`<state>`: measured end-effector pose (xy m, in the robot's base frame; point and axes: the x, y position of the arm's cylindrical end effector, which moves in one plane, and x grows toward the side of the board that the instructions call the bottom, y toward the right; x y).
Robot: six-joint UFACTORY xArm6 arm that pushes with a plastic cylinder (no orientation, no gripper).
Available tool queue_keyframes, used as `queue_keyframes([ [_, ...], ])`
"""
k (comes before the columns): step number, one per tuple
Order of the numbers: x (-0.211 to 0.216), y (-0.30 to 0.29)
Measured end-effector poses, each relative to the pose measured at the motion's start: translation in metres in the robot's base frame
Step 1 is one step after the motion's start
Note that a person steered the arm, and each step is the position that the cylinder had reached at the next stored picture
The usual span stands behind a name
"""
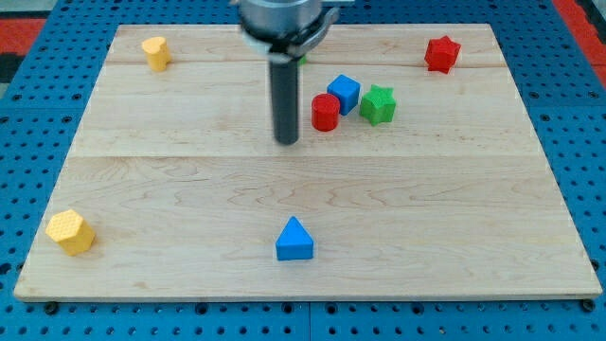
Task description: Move the yellow hexagon towards up side
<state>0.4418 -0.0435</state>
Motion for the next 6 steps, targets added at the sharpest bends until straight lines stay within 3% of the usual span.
queue_keyframes([
  [2, 0.141, -0.110],
  [3, 0.163, -0.204],
  [4, 0.120, -0.232],
  [5, 0.101, -0.214],
  [6, 0.131, -0.220],
])
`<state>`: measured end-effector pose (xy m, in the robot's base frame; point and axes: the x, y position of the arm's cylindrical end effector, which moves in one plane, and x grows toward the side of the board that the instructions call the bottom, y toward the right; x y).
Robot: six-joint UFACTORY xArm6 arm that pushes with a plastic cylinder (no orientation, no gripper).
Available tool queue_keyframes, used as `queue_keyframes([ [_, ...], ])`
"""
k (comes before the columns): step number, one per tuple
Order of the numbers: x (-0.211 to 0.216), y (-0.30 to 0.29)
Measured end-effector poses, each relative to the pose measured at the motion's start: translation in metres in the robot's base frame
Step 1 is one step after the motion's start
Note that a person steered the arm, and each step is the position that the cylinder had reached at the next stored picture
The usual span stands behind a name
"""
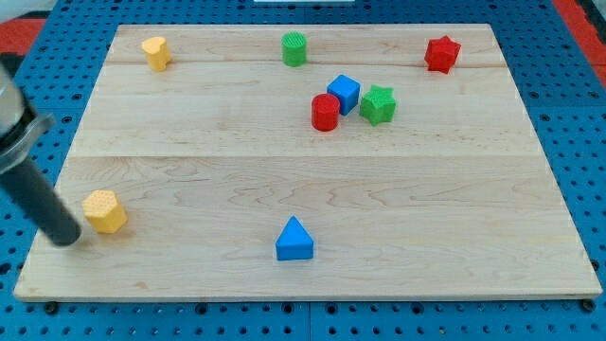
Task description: Move the yellow hexagon towards up side
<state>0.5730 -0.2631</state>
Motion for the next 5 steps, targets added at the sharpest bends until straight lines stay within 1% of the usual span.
queue_keyframes([
  [1, 0.018, 0.020],
  [2, -0.005, 0.048],
  [3, -0.058, -0.006],
  [4, -0.096, -0.041],
  [5, -0.068, -0.041],
])
